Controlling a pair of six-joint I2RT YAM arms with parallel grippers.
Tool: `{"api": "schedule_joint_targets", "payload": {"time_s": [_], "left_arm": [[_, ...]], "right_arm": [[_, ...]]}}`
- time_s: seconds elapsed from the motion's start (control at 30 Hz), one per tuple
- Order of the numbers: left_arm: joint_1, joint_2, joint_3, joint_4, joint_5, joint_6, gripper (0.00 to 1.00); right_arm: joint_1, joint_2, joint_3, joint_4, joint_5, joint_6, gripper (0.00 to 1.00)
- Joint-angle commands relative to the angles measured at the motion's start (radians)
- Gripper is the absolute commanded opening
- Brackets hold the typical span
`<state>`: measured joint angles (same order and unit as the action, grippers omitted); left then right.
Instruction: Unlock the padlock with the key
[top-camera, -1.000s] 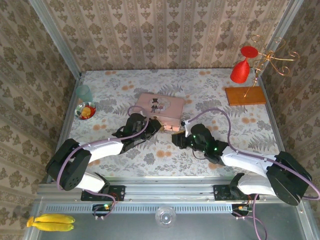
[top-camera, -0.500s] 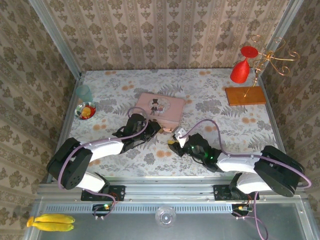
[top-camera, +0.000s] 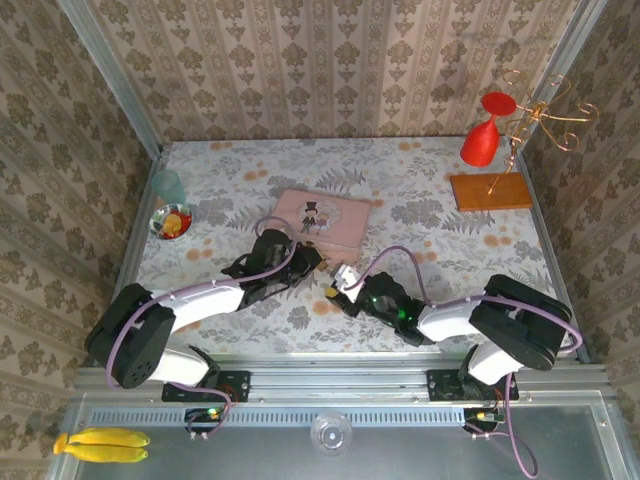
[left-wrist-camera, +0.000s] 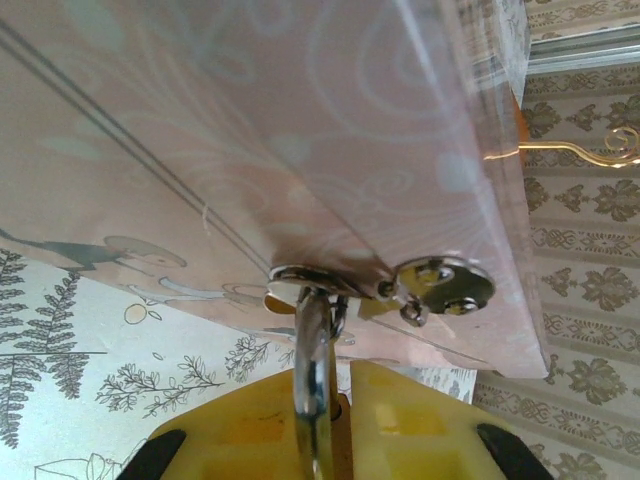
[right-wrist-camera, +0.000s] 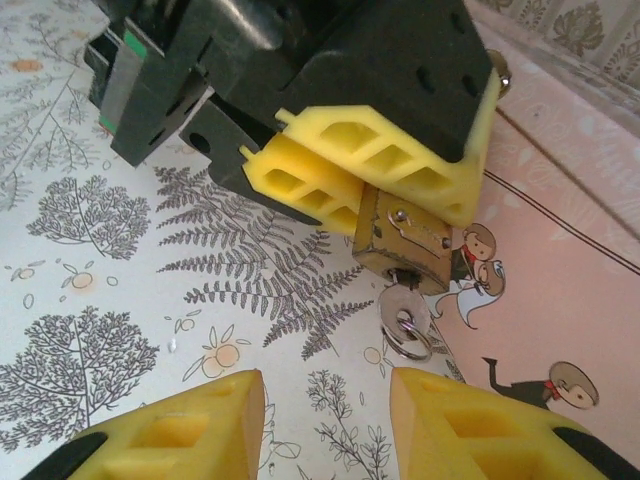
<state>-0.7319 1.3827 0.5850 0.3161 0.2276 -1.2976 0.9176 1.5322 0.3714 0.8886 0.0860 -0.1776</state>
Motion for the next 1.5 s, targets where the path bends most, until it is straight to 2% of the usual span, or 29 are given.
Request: {"api": "schedule_joint_targets", "payload": {"time_s": [0.0, 0.27, 0.57, 0.9, 1.17, 1.3, 1.47], "left_arm": [[-0.011, -0.04, 0.003, 0.033, 0.006, 0.018, 0.0], [-0.019, -0.054, -0.023, 0.031, -0.023, 0.002, 0.0], [-0.024, -0.04, -0.025, 0.047, -0.022, -0.005, 0.0], [-0.024, -0.04, -0.024, 0.049, -0.02, 0.0, 0.0], [-0.031, -0.036, -0.02, 0.051, -0.022, 0.003, 0.0], [-0.035, -0.022, -0.023, 0.077, -0.022, 0.001, 0.0], [-0.046, 0.01, -0.018, 0.11, -0.02, -0.003, 0.0]], "right_arm": [[0.006, 0.031, 0.039, 0.064, 0.051, -0.032, 0.39], [0.006, 0.09, 0.07, 0.096, 0.075, -0.022, 0.38], [0.006, 0.121, 0.078, 0.107, 0.074, -0.005, 0.32], [0.006, 0.117, 0.054, 0.121, 0.095, 0.011, 0.3], [0.009, 0.123, 0.06, 0.112, 0.098, 0.051, 0.19], [0.009, 0.121, 0.058, 0.11, 0.109, 0.102, 0.16], [0.009, 0.073, 0.033, 0.059, 0.113, 0.301, 0.09]]}}
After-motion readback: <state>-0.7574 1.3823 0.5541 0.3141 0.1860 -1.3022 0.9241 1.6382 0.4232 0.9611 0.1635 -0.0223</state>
